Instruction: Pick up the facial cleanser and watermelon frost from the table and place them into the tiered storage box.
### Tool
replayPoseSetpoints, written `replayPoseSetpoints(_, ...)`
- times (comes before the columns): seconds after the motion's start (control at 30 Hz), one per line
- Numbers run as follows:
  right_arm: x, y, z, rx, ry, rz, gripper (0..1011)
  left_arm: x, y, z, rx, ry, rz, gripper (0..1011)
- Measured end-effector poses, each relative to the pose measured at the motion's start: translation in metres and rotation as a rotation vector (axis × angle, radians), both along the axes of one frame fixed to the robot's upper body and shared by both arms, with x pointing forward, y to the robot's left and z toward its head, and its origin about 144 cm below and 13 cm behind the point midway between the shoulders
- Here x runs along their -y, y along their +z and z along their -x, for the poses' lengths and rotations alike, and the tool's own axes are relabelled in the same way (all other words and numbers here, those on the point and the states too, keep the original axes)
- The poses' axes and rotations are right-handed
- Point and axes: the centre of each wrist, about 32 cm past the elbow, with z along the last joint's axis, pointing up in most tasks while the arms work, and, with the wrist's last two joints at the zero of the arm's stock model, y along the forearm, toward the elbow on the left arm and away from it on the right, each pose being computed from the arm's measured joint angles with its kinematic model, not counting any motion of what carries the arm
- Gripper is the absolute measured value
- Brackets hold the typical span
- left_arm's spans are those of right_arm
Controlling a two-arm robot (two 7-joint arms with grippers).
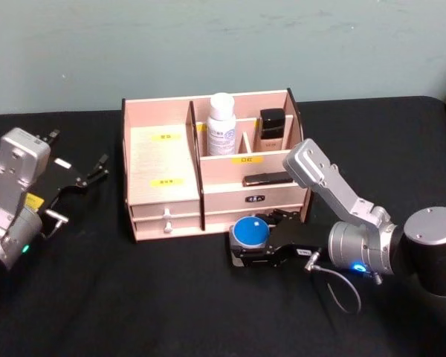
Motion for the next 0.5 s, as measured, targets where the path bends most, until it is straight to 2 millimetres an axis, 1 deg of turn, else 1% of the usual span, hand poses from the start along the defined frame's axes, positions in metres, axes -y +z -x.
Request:
replayPoseSetpoints(0.13,0.0002,0.0,0.0,0.0,-0.001,0.0,786,0.0,0.0,0.0,0.0,0.0,0.0,1010)
replayPoseSetpoints(0.23,0.0002,0.0001,0.0001,0.0,-0.001,-0.001,729,0.0,0.0,0.0,0.0,0.0,0.0,1010)
replayPoseSetpoints(0.5,0.0005,0.0001,0.0003,-0.001,-0.002,-0.001,729,0.0,0.0,0.0,0.0,0.0,0.0,1009)
